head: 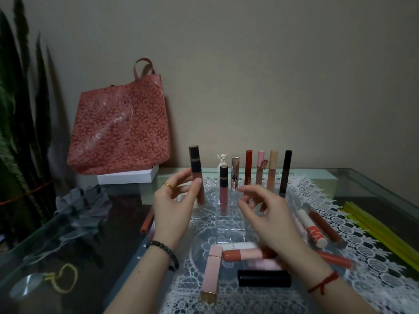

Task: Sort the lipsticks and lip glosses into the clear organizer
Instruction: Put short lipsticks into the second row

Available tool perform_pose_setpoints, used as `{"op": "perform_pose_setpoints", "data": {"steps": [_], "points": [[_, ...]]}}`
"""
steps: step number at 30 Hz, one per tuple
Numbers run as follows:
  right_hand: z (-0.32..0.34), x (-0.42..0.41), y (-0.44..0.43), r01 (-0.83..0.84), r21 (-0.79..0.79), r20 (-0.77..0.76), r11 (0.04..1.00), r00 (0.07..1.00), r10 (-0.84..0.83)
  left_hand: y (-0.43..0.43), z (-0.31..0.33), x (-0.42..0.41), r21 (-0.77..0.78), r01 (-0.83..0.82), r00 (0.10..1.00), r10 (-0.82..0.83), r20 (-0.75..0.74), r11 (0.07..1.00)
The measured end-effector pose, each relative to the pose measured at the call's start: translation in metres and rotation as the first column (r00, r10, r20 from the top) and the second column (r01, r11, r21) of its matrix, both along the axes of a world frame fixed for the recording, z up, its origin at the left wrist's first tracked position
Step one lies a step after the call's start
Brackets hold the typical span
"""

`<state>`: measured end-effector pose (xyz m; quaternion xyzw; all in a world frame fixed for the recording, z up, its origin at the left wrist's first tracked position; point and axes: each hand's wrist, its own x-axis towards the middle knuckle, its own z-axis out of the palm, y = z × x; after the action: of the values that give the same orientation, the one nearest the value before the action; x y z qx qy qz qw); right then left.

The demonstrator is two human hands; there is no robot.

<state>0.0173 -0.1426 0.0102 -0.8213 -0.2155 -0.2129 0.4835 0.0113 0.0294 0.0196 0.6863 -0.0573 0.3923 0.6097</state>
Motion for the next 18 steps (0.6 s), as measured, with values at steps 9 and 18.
{"op": "perform_pose_setpoints", "data": {"steps": [9, 18], "points": [[0.004, -0.005, 0.005, -0.139, 0.267, -0.026, 0.954, 0.988, 0.152, -0.025, -0.013, -0.008, 0.07, 0.355, 0.935, -0.353, -0.036, 0.932], [0.006, -0.005, 0.004, -0.219, 0.364, -0.019, 0.905, 0.97, 0.243, -0.033, -0.015, -0.009, 0.064, 0.368, 0.93, -0.366, -0.031, 0.928]]}}
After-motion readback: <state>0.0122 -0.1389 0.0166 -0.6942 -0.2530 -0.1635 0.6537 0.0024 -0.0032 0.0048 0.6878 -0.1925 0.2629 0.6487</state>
